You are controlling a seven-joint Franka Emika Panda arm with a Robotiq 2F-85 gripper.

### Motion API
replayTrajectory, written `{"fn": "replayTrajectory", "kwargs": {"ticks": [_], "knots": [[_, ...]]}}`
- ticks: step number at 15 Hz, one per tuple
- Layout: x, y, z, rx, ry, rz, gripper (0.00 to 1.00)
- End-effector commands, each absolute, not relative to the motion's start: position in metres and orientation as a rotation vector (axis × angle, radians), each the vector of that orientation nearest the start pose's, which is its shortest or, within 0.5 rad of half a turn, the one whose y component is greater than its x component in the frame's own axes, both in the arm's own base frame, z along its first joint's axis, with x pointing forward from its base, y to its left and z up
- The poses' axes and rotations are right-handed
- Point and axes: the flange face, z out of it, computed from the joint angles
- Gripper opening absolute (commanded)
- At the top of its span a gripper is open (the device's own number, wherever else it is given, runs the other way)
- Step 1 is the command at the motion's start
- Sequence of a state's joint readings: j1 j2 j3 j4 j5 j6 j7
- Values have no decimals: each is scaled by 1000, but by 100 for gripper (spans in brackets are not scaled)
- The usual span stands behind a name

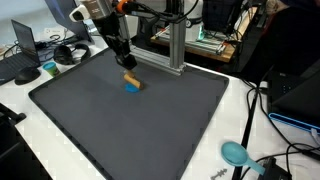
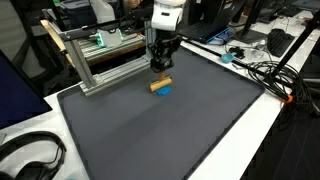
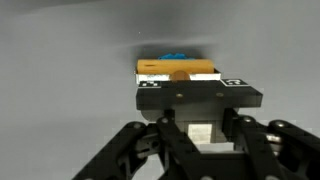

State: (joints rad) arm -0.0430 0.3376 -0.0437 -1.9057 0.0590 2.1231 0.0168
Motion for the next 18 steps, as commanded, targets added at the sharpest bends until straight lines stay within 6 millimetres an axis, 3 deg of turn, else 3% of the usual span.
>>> {"fn": "replayTrajectory", "kwargs": {"ticks": [1, 18], "knots": [[608, -38, 260, -3000, 161, 345, 22], [614, -36, 245, -2972, 210, 547, 22]]}}
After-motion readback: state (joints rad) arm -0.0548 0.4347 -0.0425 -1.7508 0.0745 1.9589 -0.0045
